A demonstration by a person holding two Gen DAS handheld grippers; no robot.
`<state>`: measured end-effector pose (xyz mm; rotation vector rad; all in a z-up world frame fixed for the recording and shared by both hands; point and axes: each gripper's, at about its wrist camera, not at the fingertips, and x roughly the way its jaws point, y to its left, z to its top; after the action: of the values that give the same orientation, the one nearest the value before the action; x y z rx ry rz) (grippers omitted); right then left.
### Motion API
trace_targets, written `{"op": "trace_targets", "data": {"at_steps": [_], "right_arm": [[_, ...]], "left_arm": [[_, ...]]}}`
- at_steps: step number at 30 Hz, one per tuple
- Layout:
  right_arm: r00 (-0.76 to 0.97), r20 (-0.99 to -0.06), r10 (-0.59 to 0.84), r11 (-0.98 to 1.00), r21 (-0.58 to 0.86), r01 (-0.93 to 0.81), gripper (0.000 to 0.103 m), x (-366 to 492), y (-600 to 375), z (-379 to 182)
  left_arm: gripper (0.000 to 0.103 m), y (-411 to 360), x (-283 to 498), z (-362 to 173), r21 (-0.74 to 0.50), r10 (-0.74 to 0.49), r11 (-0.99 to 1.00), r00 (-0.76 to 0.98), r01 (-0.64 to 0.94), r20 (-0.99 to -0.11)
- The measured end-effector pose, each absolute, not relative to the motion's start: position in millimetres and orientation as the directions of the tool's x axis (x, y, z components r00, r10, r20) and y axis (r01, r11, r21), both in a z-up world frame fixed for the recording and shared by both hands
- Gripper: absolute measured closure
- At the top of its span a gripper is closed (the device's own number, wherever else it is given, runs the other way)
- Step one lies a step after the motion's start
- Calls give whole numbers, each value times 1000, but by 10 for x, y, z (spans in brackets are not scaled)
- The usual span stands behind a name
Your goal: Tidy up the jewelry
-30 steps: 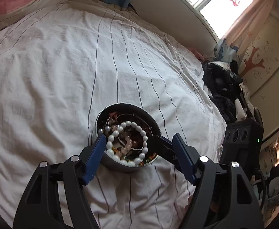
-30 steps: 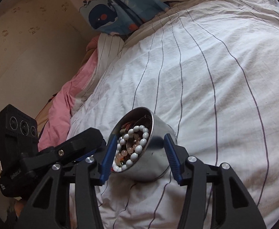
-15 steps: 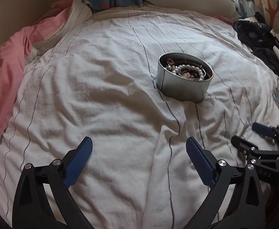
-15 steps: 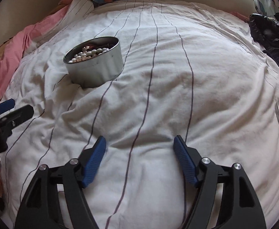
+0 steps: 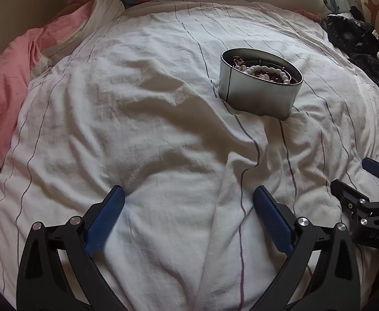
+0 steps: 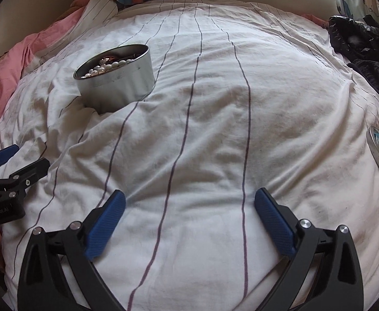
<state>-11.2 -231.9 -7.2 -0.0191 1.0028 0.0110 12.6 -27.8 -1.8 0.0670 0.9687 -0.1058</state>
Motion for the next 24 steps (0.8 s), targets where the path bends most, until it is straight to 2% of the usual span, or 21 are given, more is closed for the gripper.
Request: {"op": "trace_targets", "data": {"at_steps": [24], "right_arm": [[538, -843, 1, 1000, -10, -18, 7, -109, -2325, -72]], "left_arm": [[7, -242, 159, -45, -23, -79, 994, 541, 110, -837]]}}
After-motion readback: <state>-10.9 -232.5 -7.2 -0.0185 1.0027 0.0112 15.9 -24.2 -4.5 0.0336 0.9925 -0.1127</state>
